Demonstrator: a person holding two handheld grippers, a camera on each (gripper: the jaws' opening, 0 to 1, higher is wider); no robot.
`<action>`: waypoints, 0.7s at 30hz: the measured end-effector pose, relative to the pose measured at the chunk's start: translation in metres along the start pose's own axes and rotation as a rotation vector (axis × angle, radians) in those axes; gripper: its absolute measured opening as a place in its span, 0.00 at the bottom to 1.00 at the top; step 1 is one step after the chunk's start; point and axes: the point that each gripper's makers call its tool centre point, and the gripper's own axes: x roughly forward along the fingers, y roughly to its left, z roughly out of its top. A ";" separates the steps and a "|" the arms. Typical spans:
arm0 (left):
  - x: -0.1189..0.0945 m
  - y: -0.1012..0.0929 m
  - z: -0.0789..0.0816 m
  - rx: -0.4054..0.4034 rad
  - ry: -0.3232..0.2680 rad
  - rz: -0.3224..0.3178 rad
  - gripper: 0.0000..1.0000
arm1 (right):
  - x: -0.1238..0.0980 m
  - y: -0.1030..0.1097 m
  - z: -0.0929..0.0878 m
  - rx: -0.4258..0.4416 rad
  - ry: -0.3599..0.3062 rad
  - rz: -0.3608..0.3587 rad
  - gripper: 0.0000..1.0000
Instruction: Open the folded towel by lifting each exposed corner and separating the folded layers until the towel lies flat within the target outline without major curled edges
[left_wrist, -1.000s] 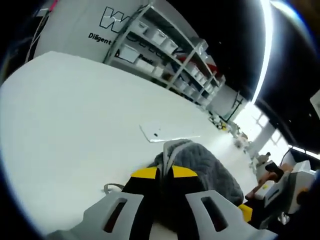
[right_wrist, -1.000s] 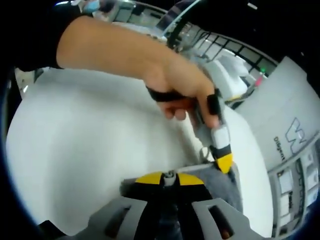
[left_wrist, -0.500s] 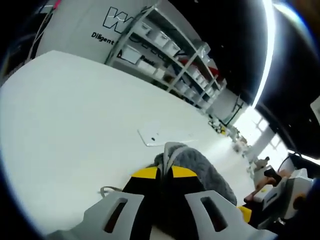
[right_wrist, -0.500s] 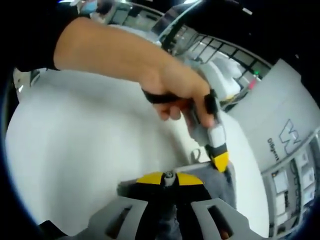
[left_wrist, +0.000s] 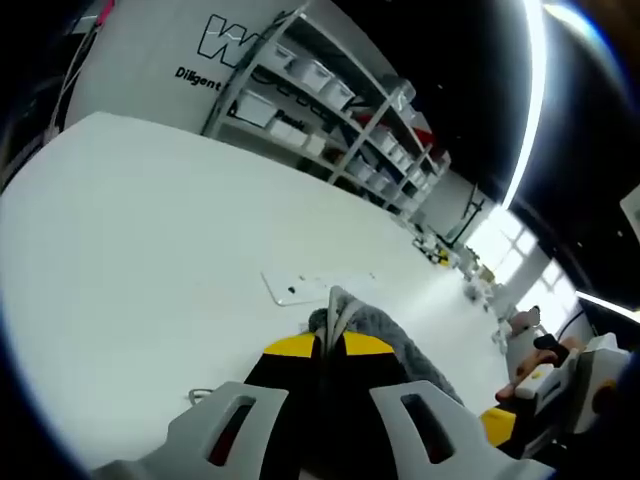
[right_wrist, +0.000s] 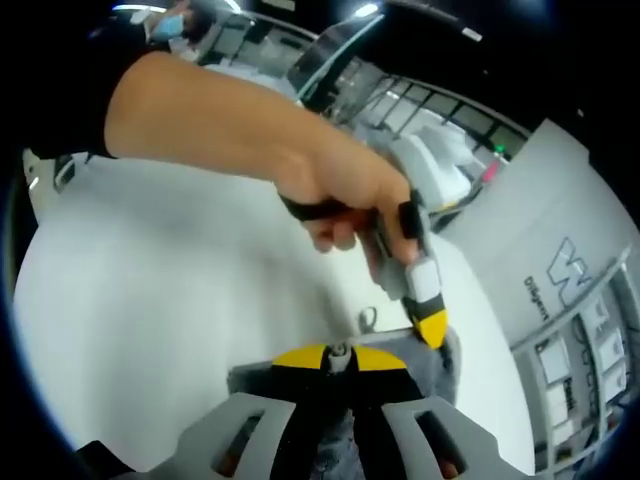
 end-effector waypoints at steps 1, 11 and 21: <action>0.001 0.003 0.005 0.002 0.002 0.000 0.06 | -0.001 -0.001 0.001 0.004 -0.004 -0.004 0.03; 0.004 -0.011 0.017 0.076 -0.032 -0.009 0.06 | -0.014 -0.015 0.005 0.045 -0.054 -0.050 0.03; 0.015 -0.043 0.021 0.098 0.001 -0.026 0.06 | -0.036 -0.022 -0.001 0.124 -0.092 -0.083 0.02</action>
